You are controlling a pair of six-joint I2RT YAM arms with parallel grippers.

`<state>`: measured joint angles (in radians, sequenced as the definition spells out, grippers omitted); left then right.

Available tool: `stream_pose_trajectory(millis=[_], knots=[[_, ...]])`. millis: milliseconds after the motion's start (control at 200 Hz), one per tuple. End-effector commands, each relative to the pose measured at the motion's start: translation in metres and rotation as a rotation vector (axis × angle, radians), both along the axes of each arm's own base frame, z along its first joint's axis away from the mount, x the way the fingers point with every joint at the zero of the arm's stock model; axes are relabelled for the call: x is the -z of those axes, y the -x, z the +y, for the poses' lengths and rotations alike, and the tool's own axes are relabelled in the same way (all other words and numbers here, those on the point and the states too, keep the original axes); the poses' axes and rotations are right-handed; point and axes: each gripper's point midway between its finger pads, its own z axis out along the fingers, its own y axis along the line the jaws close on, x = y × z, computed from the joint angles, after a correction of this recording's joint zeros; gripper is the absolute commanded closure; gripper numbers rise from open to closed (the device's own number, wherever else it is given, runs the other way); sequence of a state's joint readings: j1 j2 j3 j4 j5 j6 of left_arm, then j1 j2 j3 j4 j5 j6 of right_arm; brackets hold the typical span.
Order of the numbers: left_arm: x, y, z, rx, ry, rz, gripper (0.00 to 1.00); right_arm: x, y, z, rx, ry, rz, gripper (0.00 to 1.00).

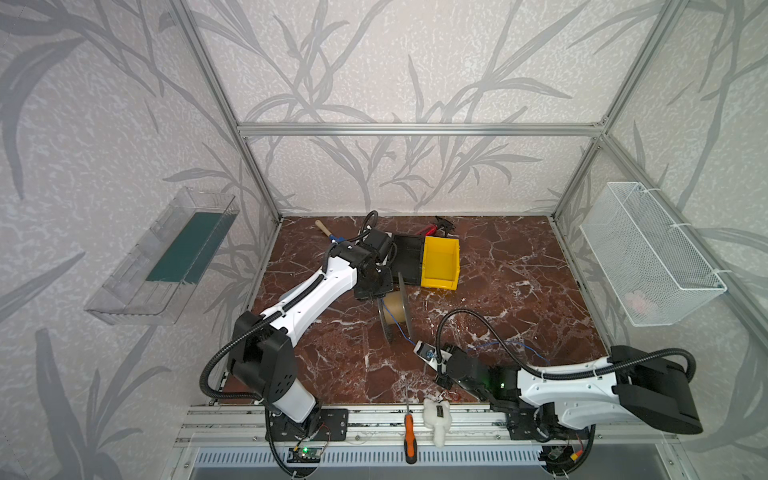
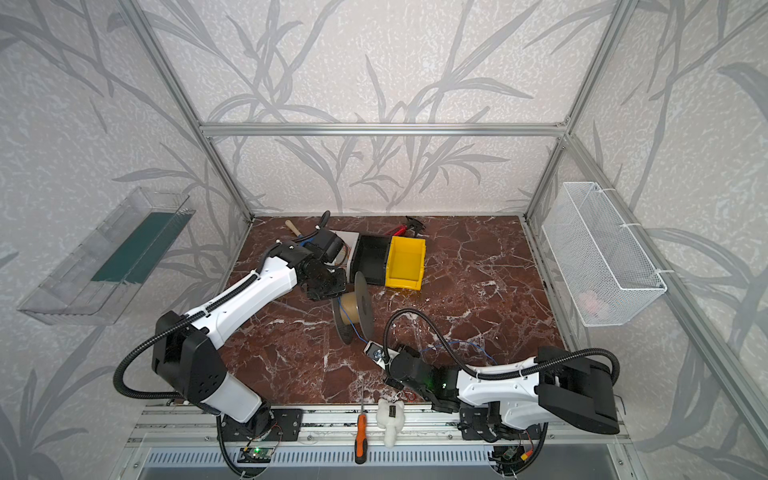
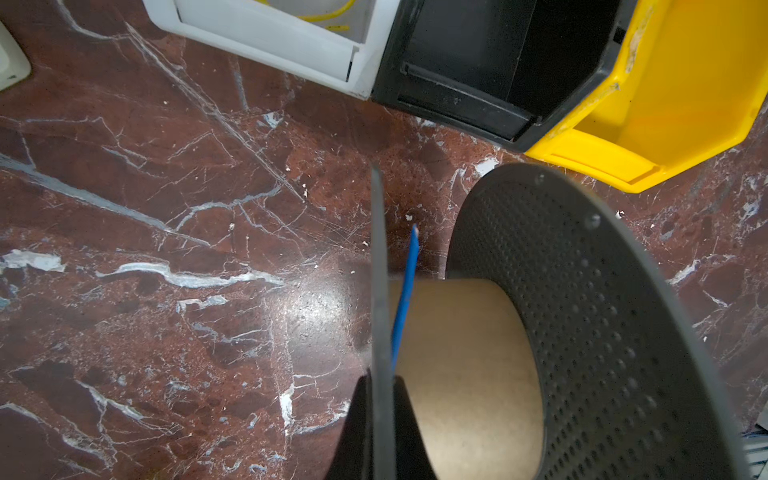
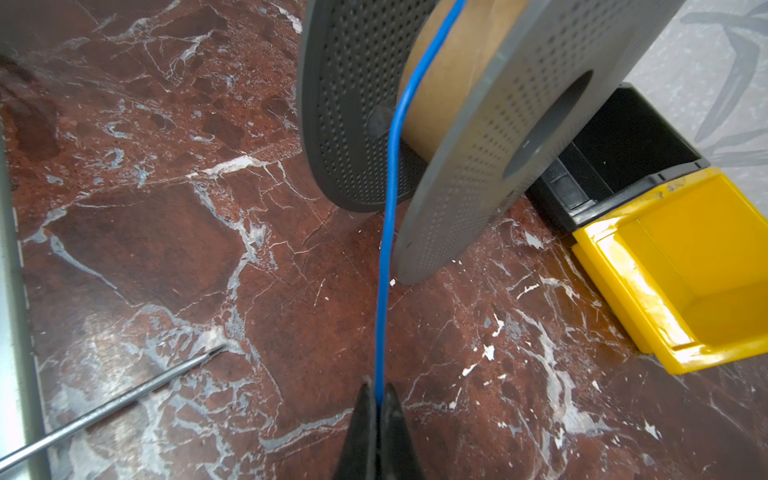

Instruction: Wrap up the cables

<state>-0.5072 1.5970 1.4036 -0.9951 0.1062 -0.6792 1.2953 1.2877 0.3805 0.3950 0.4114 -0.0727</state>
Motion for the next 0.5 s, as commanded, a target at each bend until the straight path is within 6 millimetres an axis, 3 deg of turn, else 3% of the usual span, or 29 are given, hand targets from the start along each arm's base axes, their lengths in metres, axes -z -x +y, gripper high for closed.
stream_pose_trajectory(millis=[0,125,220,295,495], knots=[[-0.004,0.004,0.008,0.016,-0.037,0.019,1.00,-0.011,-0.003,0.007,0.018,-0.026,-0.011,1.00],[-0.014,0.004,0.005,0.039,-0.016,-0.004,1.00,-0.008,0.002,0.014,-0.013,-0.009,0.023,1.00],[-0.028,0.003,0.002,0.054,0.029,-0.059,1.00,-0.006,0.017,0.024,-0.101,-0.018,0.092,0.57],[-0.043,0.002,0.006,0.050,0.045,-0.110,1.00,-0.005,0.032,0.033,-0.185,-0.008,0.165,0.41],[-0.094,-0.009,0.014,0.035,0.147,-0.335,1.00,-0.023,0.038,0.026,-0.229,0.004,0.250,0.34]])
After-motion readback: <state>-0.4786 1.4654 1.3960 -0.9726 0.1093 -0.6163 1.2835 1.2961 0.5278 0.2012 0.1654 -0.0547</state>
